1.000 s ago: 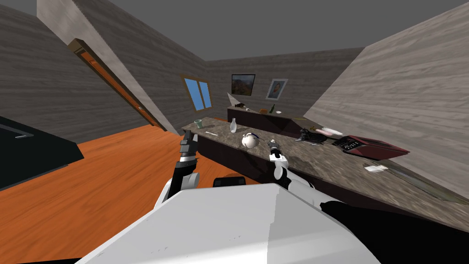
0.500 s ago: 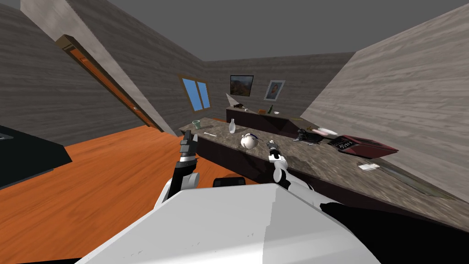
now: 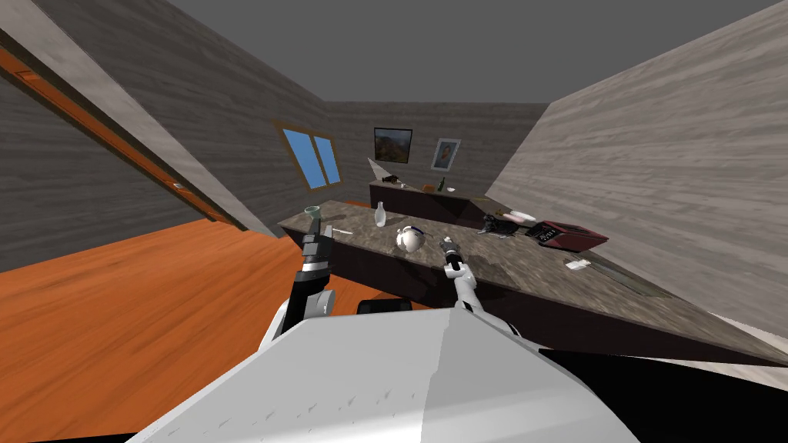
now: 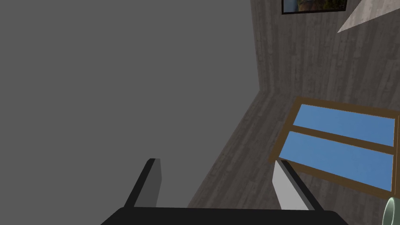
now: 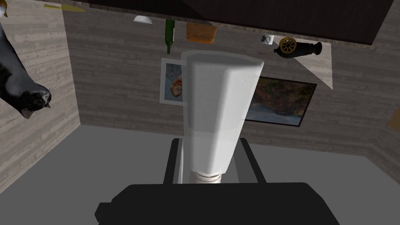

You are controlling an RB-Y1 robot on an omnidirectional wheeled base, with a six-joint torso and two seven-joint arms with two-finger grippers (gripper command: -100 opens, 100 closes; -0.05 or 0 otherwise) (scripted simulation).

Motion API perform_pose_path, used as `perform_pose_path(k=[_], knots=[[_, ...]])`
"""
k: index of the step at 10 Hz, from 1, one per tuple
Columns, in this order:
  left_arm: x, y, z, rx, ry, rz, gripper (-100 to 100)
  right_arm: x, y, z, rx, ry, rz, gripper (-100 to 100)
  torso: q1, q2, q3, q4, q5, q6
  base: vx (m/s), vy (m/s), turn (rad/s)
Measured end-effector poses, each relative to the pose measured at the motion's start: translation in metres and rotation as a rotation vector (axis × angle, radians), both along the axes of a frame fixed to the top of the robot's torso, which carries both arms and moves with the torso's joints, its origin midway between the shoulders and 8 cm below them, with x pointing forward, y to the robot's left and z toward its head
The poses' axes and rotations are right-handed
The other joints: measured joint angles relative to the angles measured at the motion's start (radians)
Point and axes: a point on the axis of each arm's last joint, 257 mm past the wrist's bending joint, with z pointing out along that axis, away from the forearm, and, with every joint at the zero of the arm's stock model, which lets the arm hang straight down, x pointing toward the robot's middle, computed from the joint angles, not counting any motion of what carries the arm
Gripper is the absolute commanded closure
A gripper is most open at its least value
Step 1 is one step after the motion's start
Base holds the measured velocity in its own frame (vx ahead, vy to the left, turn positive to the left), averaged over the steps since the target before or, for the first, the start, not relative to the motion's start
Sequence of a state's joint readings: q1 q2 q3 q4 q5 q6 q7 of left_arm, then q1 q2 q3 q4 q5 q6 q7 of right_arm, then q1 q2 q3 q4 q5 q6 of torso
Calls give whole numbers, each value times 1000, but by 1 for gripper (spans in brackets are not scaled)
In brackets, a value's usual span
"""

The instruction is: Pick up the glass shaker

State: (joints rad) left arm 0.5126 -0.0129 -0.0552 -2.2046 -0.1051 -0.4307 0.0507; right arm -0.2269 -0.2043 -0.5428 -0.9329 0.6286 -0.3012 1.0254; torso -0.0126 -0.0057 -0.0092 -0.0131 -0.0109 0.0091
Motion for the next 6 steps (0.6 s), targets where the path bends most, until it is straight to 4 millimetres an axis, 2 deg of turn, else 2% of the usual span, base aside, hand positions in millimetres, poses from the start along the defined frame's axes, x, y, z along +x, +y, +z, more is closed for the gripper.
perform_pose_path(k=[2, 3, 5, 6], knots=[[0, 0, 0, 0, 0, 0, 0, 3, 8, 6, -7, -14, 11, 100, 0, 2, 1, 0, 0, -1, 21, -18, -56], [0, 0, 0, 0, 0, 0, 0, 1, 21, 1, -2, -8, 25, 100, 0, 3, 1, -1, -2, 0, 35, -16, -85], [0, 0, 0, 0, 0, 0, 0, 0, 30, 4, -3, -14, 33, 100, 0, 4, 1, -1, -2, -1, 22, -14, -51], [0, 0, 0, 0, 0, 0, 0, -1, 41, -1, 4, -9, 45, 100, -1, 3, 0, -3, -4, 0, 40, -21, -90]])
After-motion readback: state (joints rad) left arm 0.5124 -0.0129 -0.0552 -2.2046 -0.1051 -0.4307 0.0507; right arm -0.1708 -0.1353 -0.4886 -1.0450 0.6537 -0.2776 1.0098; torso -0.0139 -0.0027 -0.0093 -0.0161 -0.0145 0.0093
